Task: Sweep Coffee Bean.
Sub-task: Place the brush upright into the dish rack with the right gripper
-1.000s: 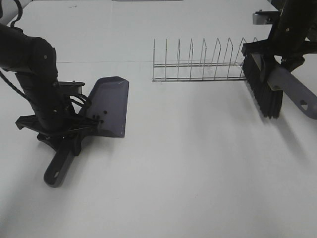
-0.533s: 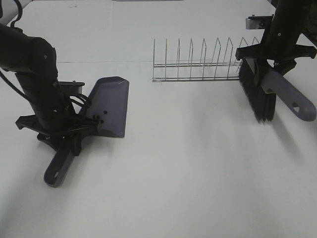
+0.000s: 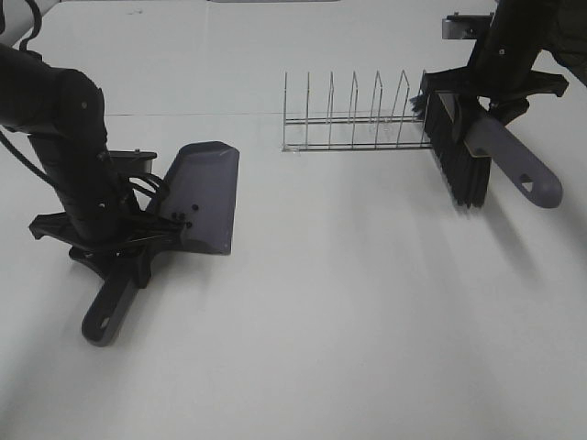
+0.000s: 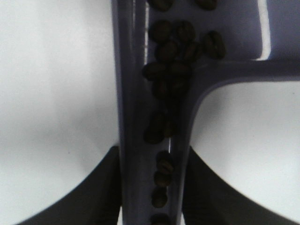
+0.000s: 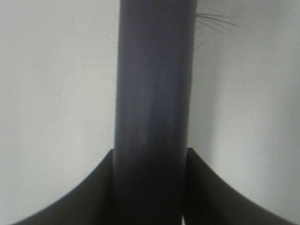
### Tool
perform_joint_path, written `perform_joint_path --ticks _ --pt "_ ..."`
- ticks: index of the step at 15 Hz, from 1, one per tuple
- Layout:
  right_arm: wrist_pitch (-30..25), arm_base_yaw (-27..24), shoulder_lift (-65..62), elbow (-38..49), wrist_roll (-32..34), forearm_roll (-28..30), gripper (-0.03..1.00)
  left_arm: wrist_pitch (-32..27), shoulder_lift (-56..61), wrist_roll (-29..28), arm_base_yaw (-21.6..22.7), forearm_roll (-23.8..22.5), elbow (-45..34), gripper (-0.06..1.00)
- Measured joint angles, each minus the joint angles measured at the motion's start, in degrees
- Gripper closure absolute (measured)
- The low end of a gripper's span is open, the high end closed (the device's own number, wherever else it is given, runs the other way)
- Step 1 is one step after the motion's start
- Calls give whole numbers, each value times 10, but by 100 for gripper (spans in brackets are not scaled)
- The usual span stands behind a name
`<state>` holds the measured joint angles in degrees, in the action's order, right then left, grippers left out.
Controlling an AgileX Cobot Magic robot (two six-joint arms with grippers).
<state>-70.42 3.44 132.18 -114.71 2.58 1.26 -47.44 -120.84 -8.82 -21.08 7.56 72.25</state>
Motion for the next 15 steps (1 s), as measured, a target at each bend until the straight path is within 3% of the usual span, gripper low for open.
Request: perform_joint_path --ticks 11,15 --pt "-1 1 12 -5 -1 28 68 0 0 0 0 1 0 62" --pt "-2 1 70 -103 -1 26 68 0 0 0 0 1 0 62"
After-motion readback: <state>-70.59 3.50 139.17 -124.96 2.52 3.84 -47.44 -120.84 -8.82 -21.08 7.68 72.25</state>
